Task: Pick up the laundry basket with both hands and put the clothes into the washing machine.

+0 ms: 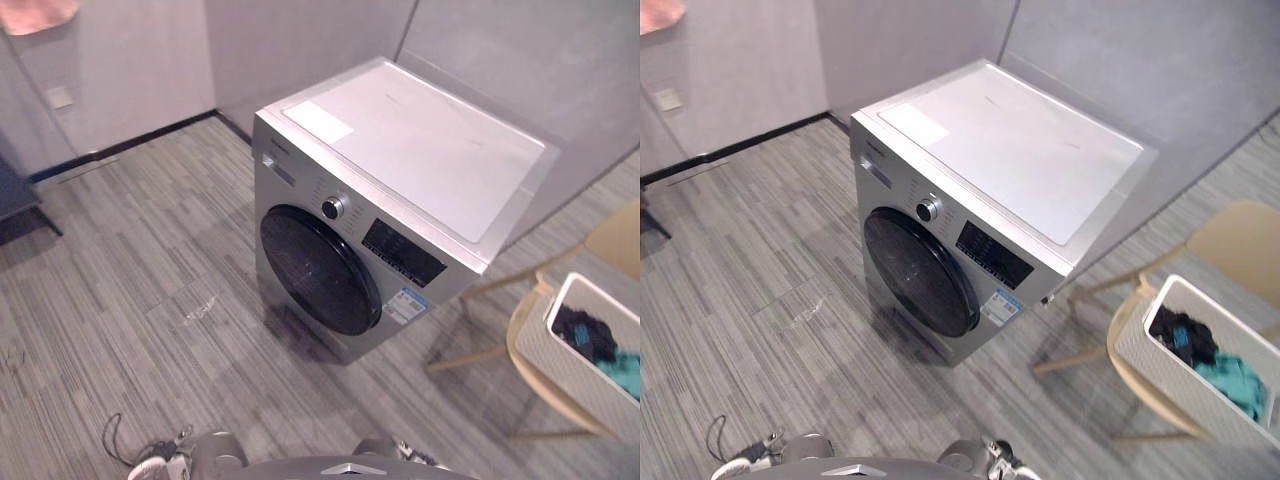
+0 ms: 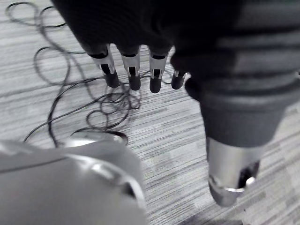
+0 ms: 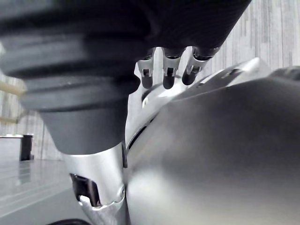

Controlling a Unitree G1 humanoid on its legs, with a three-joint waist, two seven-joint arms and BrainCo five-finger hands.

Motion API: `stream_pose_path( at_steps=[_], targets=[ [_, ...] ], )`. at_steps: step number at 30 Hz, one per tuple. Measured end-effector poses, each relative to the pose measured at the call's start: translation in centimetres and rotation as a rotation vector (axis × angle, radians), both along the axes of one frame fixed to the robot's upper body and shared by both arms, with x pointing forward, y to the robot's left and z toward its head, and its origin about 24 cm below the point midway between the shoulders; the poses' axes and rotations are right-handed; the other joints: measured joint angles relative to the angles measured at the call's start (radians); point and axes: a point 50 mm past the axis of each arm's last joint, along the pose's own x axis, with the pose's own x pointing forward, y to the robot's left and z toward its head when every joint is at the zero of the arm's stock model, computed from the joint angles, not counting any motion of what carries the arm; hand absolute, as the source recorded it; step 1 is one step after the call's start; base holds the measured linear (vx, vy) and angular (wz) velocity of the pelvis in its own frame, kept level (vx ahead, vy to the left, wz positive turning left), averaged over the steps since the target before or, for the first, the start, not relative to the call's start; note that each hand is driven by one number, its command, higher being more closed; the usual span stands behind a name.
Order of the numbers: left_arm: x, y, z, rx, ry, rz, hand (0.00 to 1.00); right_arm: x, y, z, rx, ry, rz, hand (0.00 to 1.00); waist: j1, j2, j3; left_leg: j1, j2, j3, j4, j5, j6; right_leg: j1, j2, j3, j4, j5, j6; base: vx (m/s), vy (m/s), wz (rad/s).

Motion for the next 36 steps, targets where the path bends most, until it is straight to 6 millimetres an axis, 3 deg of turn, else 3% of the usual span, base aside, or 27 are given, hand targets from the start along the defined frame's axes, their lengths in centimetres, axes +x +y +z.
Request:
stream_pose_path(
  at_steps=[1,2,4,5,6,7,9,11,13,16,22,25,31,36],
  targets=[
    [0.0,0.0,0.0,0.003,0.003,-0.011,0.0,0.2,-0.1,0.1,-0.006,-0.007,0.005,0.0,-0.001,0.008,-0.002,0.027,-0.007,0.009,-0.028,0.004,0.001,-0.004,0.017,-0.046,0.048,-0.061,0.003,0.16,0.144,-0.46],
    [0.2,-0.1,0.0,0.004,0.003,-0.029,0.0,0.8,0.0,0.3,-0.013,-0.028,0.023,0.0,-0.002,0.022,0.001,0.07,-0.013,0.036,-0.075,0.013,0.005,-0.001,0.084,-0.094,0.087,-0.189,0.034,0.14,0.111,-0.45],
    [0.7,-0.7,-0.1,-0.011,0.002,-0.052,0.0,2.1,0.5,0.6,-0.016,-0.056,0.077,0.0,-0.007,0.044,0.014,0.109,-0.014,0.071,-0.122,0.022,0.002,-0.002,0.237,-0.114,0.023,-0.322,0.063,0.16,0.038,-0.42],
    [0.8,-1.1,-0.2,-0.024,0.003,-0.054,0.0,3.0,0.9,0.8,-0.014,-0.082,0.103,0.0,-0.007,0.046,0.015,0.114,-0.018,0.082,-0.128,0.024,-0.001,0.003,0.293,-0.115,-0.064,-0.337,0.055,0.17,-0.047,-0.33],
    [0.9,-1.8,-0.4,-0.044,0.008,-0.06,0.0,3.8,1.0,1.1,-0.024,-0.105,0.14,0.0,-0.005,0.041,0.018,0.13,-0.028,0.087,-0.142,0.026,-0.007,0.047,0.333,-0.123,-0.187,-0.314,0.008,0.16,-0.053,-0.27],
    [0.9,-3.1,-0.7,-0.087,0.01,-0.064,0.0,4.4,0.6,1.4,-0.04,-0.123,0.152,0.0,-0.003,0.073,0.034,0.137,-0.026,0.086,-0.154,0.045,-0.007,0.071,0.35,-0.122,-0.218,-0.28,-0.005,0.14,-0.042,-0.18],
    [1.0,-4.2,-0.9,-0.124,-0.001,-0.049,0.0,6.0,0.6,2.3,-0.067,-0.188,0.198,0.0,0.001,0.068,0.042,0.139,-0.048,0.077,-0.176,0.069,-0.002,0.089,0.348,-0.086,-0.254,-0.276,-0.011,0.09,-0.04,-0.14],
    [0.9,-4.4,-0.9,-0.129,-0.005,-0.032,0.0,8.0,0.8,3.3,-0.097,-0.265,0.247,0.0,0.006,0.079,0.036,0.141,-0.078,0.04,-0.251,0.107,0.003,0.102,0.348,-0.078,-0.267,-0.272,-0.016,0.02,-0.024,-0.15],
    [0.8,-4.3,-0.9,-0.129,-0.008,0.0,0.0,9.7,1.1,4.6,-0.131,-0.35,0.29,0.0,0.01,0.069,0.035,0.159,-0.092,0.052,-0.271,0.16,0.01,0.139,0.351,-0.08,-0.281,-0.271,-0.013,0.01,-0.002,0.1],
    [1.2,-4.3,-0.8,-0.135,-0.037,0.033,0.0,11.2,1.9,6.3,-0.166,-0.461,0.364,0.0,0.025,0.045,0.023,0.141,-0.098,0.041,-0.279,0.162,0.009,0.148,0.353,-0.085,-0.327,-0.256,0.002,-0.03,0.025,0.2],
    [1.0,-4.2,-0.8,-0.134,-0.037,0.06,0.0,11.1,3.8,7.2,-0.128,-0.549,0.485,0.0,0.033,0.047,0.023,0.135,-0.102,0.004,-0.316,0.173,0.01,0.167,0.366,-0.111,-0.396,-0.209,0.009,-0.09,0.015,0.18],
    [1.0,-4.1,-0.7,-0.121,-0.034,0.036,0.0,11.0,4.2,8.8,-0.131,-0.644,0.536,0.0,0.03,0.049,0.022,0.122,-0.104,-0.001,-0.347,0.189,0.016,0.165,0.374,-0.115,-0.44,-0.187,0.015,-0.14,0.003,0.05],
    [0.7,-3.7,-0.7,-0.104,-0.02,0.016,0.0,12.1,2.6,13.5,-0.26,-0.845,0.573,0.0,0.019,0.054,0.019,0.096,-0.1,0.01,-0.351,0.184,0.015,0.166,0.386,-0.098,-0.515,-0.136,0.011,-0.09,0.003,-0.06],
    [0.4,-3.8,-0.8,-0.105,-0.001,-0.021,0.0,12.2,1.9,14.0,-0.344,-0.84,0.627,0.0,0.018,0.072,0.006,0.089,-0.099,0.031,-0.361,0.189,0.005,0.162,0.397,-0.078,-0.554,-0.104,0.016,0.04,-0.021,-0.14]
  ],
)
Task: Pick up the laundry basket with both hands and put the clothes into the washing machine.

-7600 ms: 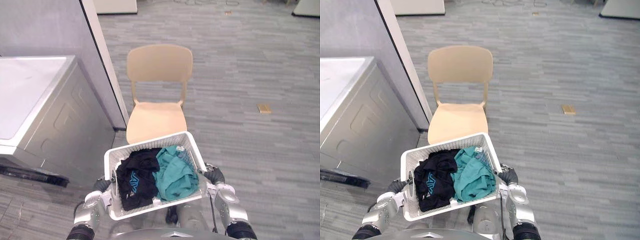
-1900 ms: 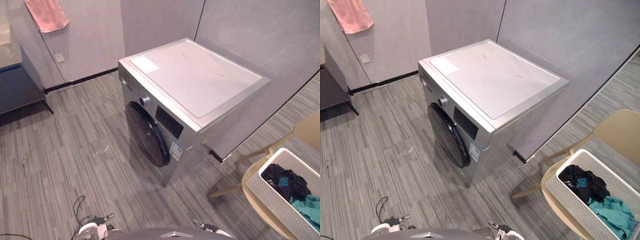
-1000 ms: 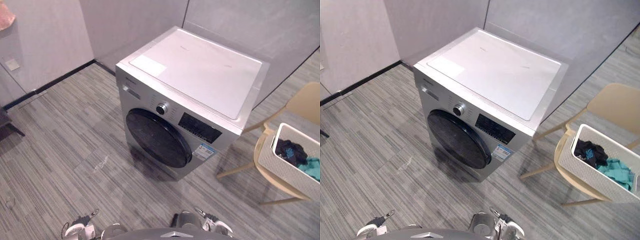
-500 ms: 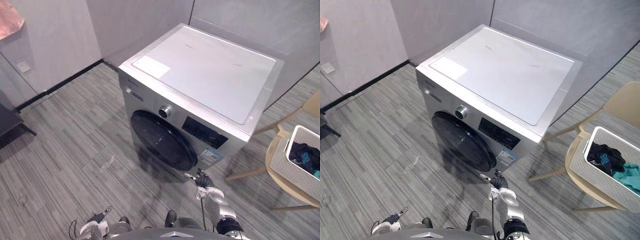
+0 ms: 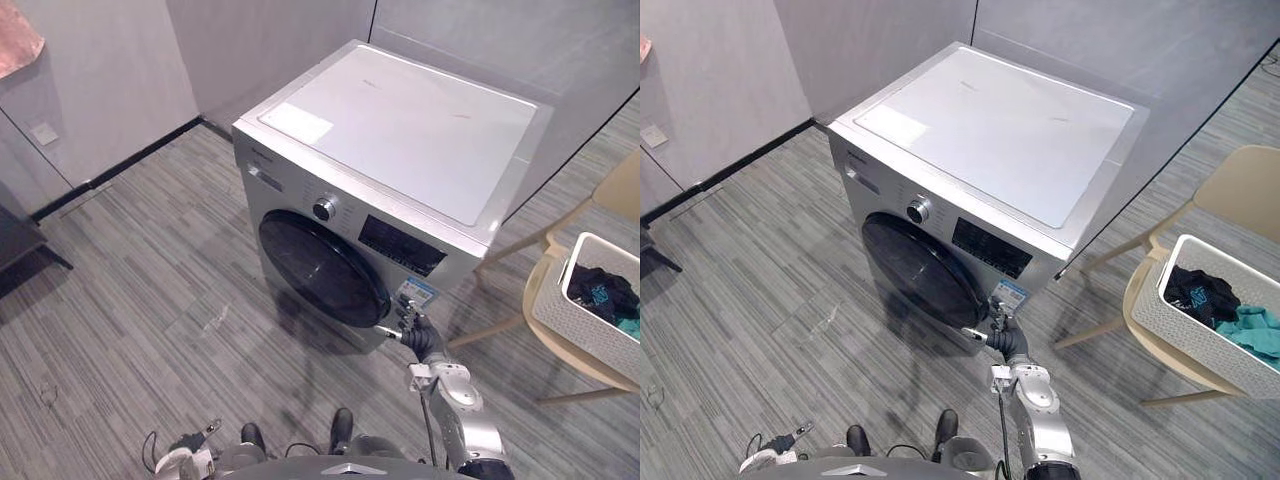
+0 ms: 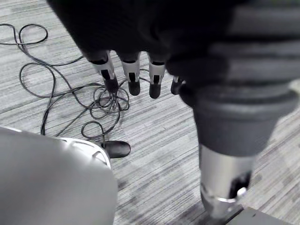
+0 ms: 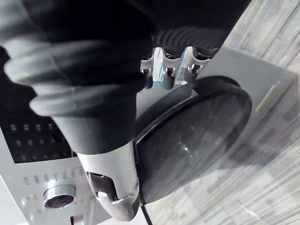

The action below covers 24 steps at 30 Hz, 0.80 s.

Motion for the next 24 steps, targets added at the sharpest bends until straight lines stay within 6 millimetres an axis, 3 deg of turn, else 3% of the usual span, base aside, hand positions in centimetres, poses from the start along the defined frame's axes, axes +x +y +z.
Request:
stream_pose_path(
  at_steps=[2,6,8,14,19,24],
  targets=[
    [0.1,-0.1,0.0,0.007,0.005,-0.032,0.0,0.4,-0.4,0.2,-0.03,-0.005,0.004,0.0,0.0,0.006,-0.003,-0.002,-0.001,0.0,-0.001,0.007,0.004,-0.005,0.001,0.0,-0.001,0.006,-0.009,0.11,-0.023,-0.01],
    [0.6,-0.2,0.2,0.02,-0.006,-0.096,0.0,4.3,-1.4,2.3,-0.101,-0.071,0.004,0.0,0.004,0.01,-0.002,-0.004,-0.003,-0.002,-0.001,0.007,0.004,-0.012,0.001,-0.004,-0.003,0.009,-0.01,0.07,-0.007,0.02],
    [1.4,-0.5,0.4,0.026,-0.03,-0.135,0.0,5.8,-1.6,2.4,-0.135,-0.052,0.023,0.0,0.015,0.018,0.003,-0.024,-0.008,-0.007,-0.001,0.013,0.004,-0.029,-0.002,-0.011,-0.002,0.011,-0.011,0.02,0.015,0.1],
    [3.5,-1.7,1.0,0.027,-0.106,-0.219,0.0,10.5,-1.6,4.5,-0.156,-0.055,0.0,0.0,0.037,0.082,0.07,-0.112,-0.029,-0.047,-0.002,0.066,0.001,-0.104,-0.027,-0.046,0.015,0.027,-0.014,-0.04,0.027,0.2],
    [4.9,-2.9,1.5,0.003,-0.177,-0.234,0.0,13.9,-2.8,7.5,-0.173,-0.073,-0.069,0.0,0.045,0.126,0.13,-0.228,-0.031,-0.099,-0.003,0.103,0.03,-0.199,-0.03,-0.082,0.014,0.046,-0.022,-0.12,0.011,0.21],
    [5.2,-2.9,1.6,0.006,-0.19,-0.211,0.0,14.5,-3.5,8.1,-0.156,-0.077,-0.118,0.0,0.054,0.137,0.154,-0.263,-0.031,-0.116,-0.009,0.109,0.017,-0.214,-0.029,-0.088,-0.015,0.066,-0.017,-0.1,0.017,0.1]
  ],
)
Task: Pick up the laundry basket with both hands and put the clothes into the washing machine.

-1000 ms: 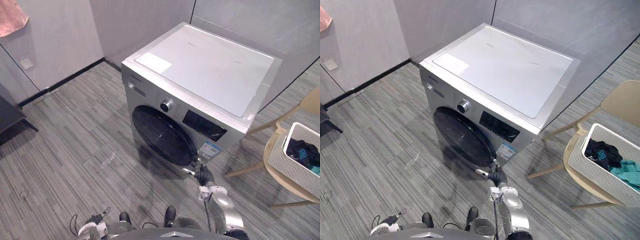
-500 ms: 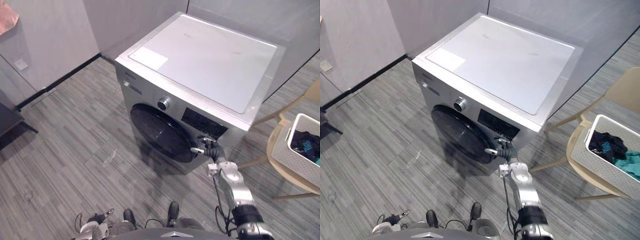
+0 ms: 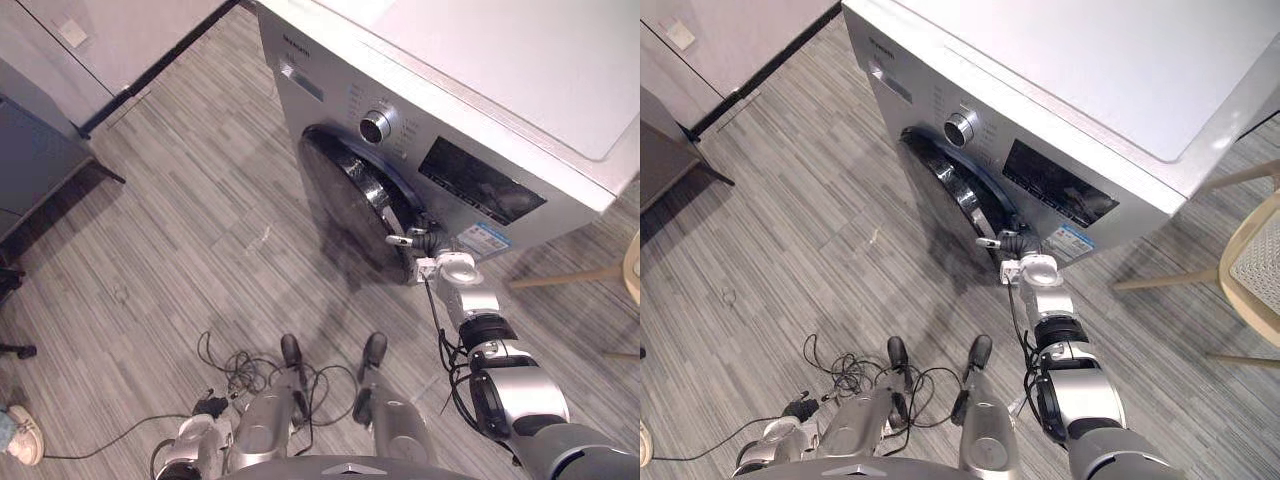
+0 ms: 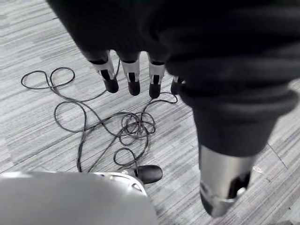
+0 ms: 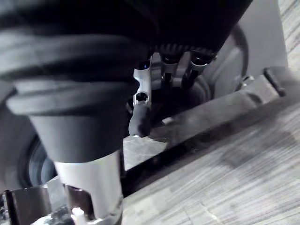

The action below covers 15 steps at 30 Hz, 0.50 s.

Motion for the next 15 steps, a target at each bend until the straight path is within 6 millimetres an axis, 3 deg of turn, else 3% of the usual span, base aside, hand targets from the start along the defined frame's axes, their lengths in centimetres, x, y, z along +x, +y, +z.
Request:
stream_pose_path(
  at_steps=[4,6,9,11,15],
  targets=[
    [0.1,-0.1,0.0,0.004,0.001,0.017,0.0,-0.7,0.6,-1.2,-0.004,0.025,-0.026,0.0,0.007,0.002,0.003,-0.003,-0.001,-0.008,0.0,-0.001,0.002,0.005,0.0,-0.008,-0.008,0.002,0.001,-0.02,0.019,0.06],
    [0.1,0.0,0.0,0.006,0.005,0.026,0.0,-1.9,1.9,-2.1,-0.032,0.025,0.041,0.0,-0.002,0.001,0.003,0.0,-0.001,-0.029,0.001,0.003,-0.003,0.017,0.0,-0.031,-0.008,0.008,0.005,0.07,0.005,0.22],
    [-0.1,0.0,-0.1,-0.004,0.018,0.059,0.0,-4.3,5.4,-4.5,0.002,0.067,0.187,0.0,-0.007,-0.005,0.001,0.029,0.005,-0.048,0.006,0.004,-0.001,0.056,0.006,-0.052,-0.007,0.013,0.0,0.13,-0.003,0.16],
    [-0.4,0.4,-0.2,0.0,0.035,0.092,0.0,-6.6,9.7,-5.9,0.09,0.096,0.389,0.0,-0.01,-0.033,-0.01,0.061,0.011,-0.048,0.006,-0.001,-0.007,0.09,0.012,-0.055,-0.007,0.002,-0.002,0.14,0.005,0.02],
    [-0.5,0.8,-0.2,0.007,0.041,0.119,0.0,-9.4,15.1,-6.1,0.299,0.094,0.611,0.0,-0.009,-0.09,-0.038,0.1,0.016,-0.051,0.005,-0.008,-0.012,0.134,0.016,-0.06,-0.007,-0.017,0.005,0.09,0.027,0.07]
  ],
)
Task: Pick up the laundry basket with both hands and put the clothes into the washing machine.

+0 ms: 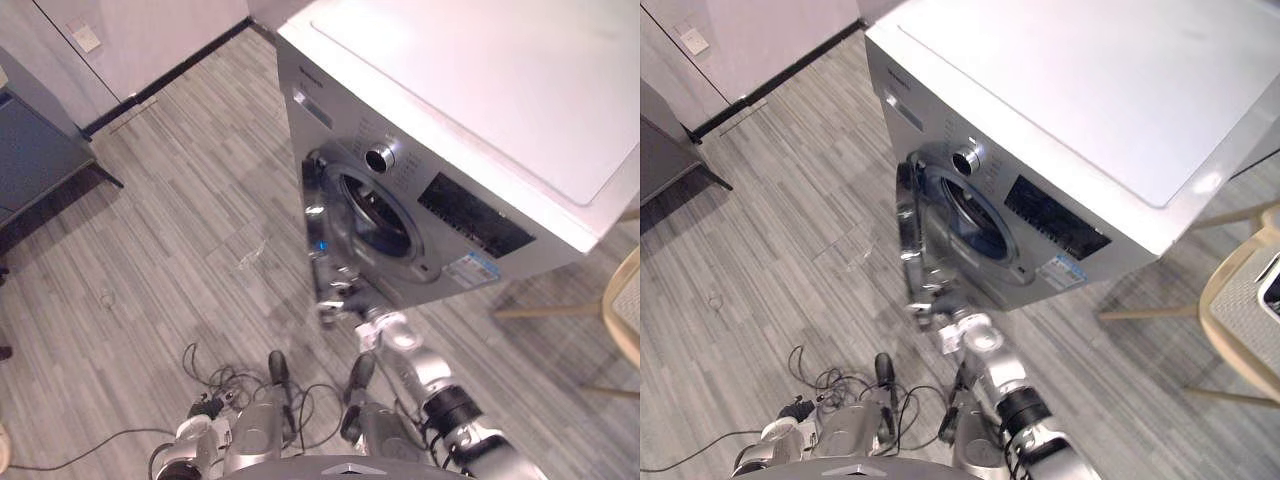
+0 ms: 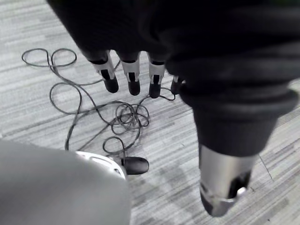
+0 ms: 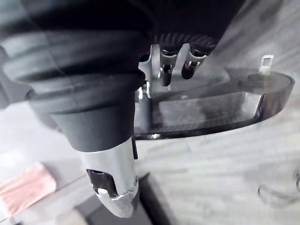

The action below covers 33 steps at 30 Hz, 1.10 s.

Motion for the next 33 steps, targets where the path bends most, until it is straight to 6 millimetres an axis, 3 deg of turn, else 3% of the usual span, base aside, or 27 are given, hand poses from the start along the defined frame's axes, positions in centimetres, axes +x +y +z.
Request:
stream_pose_path(
  at_steps=[3,5,14,18,21,24,28,33],
  targets=[
    [-0.2,0.4,-0.1,0.002,0.012,0.019,0.0,-0.8,1.7,0.6,0.11,-0.009,0.042,0.0,0.001,-0.036,-0.023,0.013,-0.001,0.001,0.0,-0.01,0.007,0.015,-0.001,-0.002,0.0,-0.004,0.002,0.03,0.057,0.06],
    [-0.4,0.7,-0.1,0.012,0.019,0.024,0.0,-1.2,1.5,0.7,0.131,-0.019,0.033,0.0,0.0,-0.052,-0.031,0.017,-0.003,0.004,0.0,-0.012,0.009,0.018,-0.004,0.002,0.0,-0.004,0.002,0.0,0.065,0.0],
    [-0.3,1.0,0.0,0.04,0.039,-0.016,0.0,-3.6,-4.2,-2.0,0.119,0.074,-0.187,0.0,-0.019,-0.06,-0.037,0.035,-0.001,0.059,-0.007,-0.033,0.016,0.011,-0.001,0.058,-0.001,-0.014,0.004,0.0,0.043,-0.18],
    [1.4,0.7,0.5,0.06,0.004,-0.085,0.0,-4.7,-6.7,-2.9,0.104,0.109,-0.289,0.0,-0.034,-0.063,-0.038,0.012,0.002,0.086,-0.006,-0.032,0.01,-0.03,0.003,0.083,0.0,-0.002,0.004,0.07,0.009,-0.19],
    [3.7,1.1,1.4,0.08,-0.051,-0.107,0.0,-5.1,-8.3,-3.4,0.092,0.129,-0.378,0.0,-0.047,-0.072,-0.033,-0.013,0.003,0.117,-0.006,-0.028,0.015,-0.072,0.004,0.113,0.0,0.017,-0.006,0.08,0.021,-0.32],
    [7.0,2.6,3.2,0.138,-0.131,-0.114,0.0,-5.3,-9.6,-3.9,0.087,0.153,-0.456,0.0,-0.06,-0.097,-0.018,-0.026,0.004,0.158,0.0,-0.029,0.014,-0.107,0.008,0.15,0.0,0.03,-0.008,0.06,0.026,-0.33],
    [12.5,4.8,7.3,0.214,-0.282,-0.072,0.0,-5.4,-10.3,-4.3,0.107,0.175,-0.534,0.0,-0.079,-0.136,0.004,-0.062,0.003,0.22,0.0,-0.034,0.017,-0.18,0.012,0.216,0.0,0.056,-0.01,0.03,0.029,-0.45],
    [17.1,6.9,11.9,0.19,-0.44,0.097,0.0,-5.4,-10.7,-4.1,0.177,0.177,-0.619,0.0,-0.107,-0.171,0.039,-0.073,0.0,0.278,0.0,-0.039,0.021,-0.224,0.016,0.282,0.0,0.079,-0.01,0.01,0.031,-0.4]
  ],
)
